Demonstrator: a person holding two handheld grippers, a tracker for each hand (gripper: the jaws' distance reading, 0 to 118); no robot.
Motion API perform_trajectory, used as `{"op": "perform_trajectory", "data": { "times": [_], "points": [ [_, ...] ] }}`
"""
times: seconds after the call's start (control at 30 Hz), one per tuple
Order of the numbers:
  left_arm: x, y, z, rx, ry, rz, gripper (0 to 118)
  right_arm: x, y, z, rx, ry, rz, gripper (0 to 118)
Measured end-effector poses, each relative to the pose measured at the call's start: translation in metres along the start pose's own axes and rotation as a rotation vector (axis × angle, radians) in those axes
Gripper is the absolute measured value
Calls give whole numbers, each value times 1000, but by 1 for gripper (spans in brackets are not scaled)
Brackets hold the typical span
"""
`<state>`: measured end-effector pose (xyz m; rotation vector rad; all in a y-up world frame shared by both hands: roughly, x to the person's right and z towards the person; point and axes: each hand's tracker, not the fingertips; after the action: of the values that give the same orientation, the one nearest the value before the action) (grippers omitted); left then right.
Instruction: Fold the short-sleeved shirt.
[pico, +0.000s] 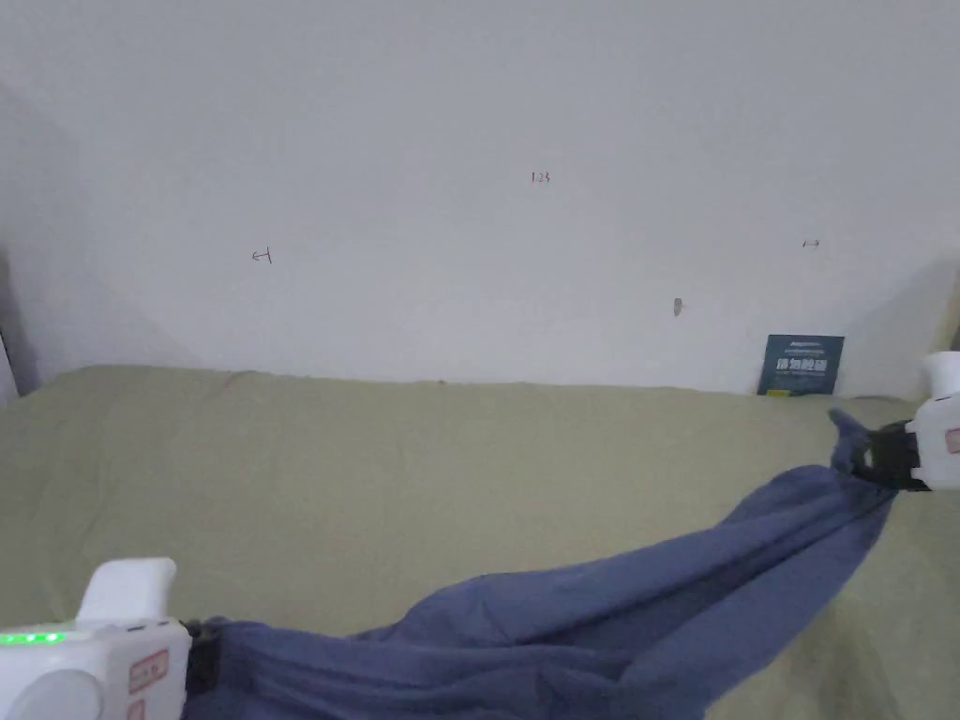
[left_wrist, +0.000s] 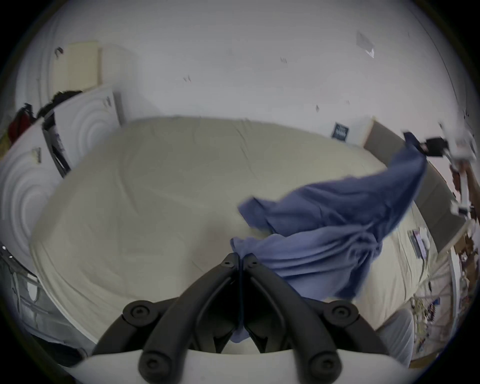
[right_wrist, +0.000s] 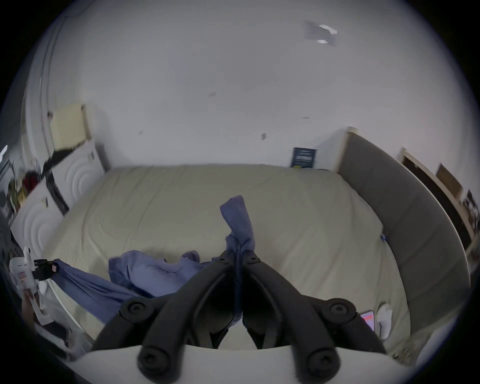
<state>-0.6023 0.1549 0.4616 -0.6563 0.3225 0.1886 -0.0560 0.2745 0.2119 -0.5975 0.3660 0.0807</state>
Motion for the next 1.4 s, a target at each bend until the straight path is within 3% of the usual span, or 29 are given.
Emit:
{"op": "perform_trajectory", "data": {
  "times": [0.2, 0.47, 0.8, 1.4],
  "points": [
    [-16, 65, 52, 147, 97, 17, 0, 46, -3, 76, 108, 0, -179, 5],
    [-7, 124, 89, 213, 139, -31, 0, 58, 8, 110, 175, -44, -223, 5],
    [4, 165, 93, 251, 182, -35, 0, 55, 43, 98, 199, -69, -223, 5],
    [41, 279, -10, 341, 292, -23, 0, 50, 144, -11, 286, -206, -102, 5]
  ]
}}
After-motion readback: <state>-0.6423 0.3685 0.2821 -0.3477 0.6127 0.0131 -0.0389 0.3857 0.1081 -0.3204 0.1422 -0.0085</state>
